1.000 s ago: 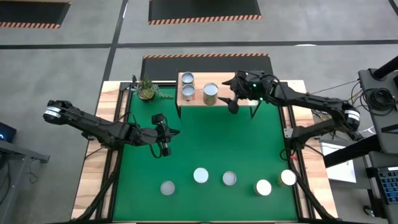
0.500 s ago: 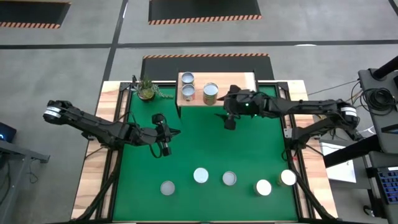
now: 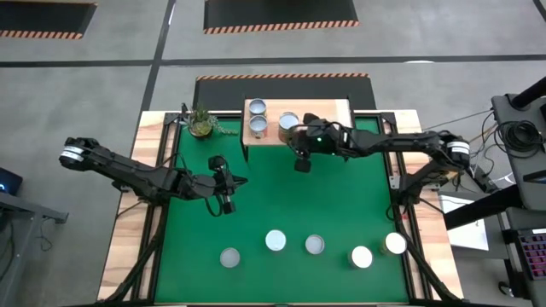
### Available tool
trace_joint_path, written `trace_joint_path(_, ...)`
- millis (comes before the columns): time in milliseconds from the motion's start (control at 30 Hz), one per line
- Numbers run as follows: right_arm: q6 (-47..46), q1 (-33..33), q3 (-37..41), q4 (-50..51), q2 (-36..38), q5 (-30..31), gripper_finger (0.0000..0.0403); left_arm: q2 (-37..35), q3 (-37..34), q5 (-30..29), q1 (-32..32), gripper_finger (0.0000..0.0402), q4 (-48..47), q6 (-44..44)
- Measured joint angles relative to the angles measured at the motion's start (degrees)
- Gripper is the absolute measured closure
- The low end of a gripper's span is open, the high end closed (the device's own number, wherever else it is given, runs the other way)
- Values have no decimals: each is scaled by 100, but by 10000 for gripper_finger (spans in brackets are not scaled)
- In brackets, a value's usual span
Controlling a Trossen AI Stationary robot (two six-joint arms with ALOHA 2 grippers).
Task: Pick and place cans onto a shelf
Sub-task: Put the canned pineapple on the shelf
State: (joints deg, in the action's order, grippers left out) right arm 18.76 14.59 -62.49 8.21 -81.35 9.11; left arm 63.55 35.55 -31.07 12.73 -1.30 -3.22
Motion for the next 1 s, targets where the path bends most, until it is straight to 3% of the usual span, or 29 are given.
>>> trace_joint_path(133,115,83,-262,4,-303,32,390,0,0,-1,1,402,-1,-1)
trace_joint_path(267,433,195,-584,133,-518,295,390,0,0,-2,2,402,-9,-2)
trace_joint_path(733,1214,928,-921,540,-593,247,390,0,0,-2,2,402,-24,-2)
trace_joint_path(1000,1145,1292,-912,543,-610,-266,390,0,0,0,2,402,-24,-2)
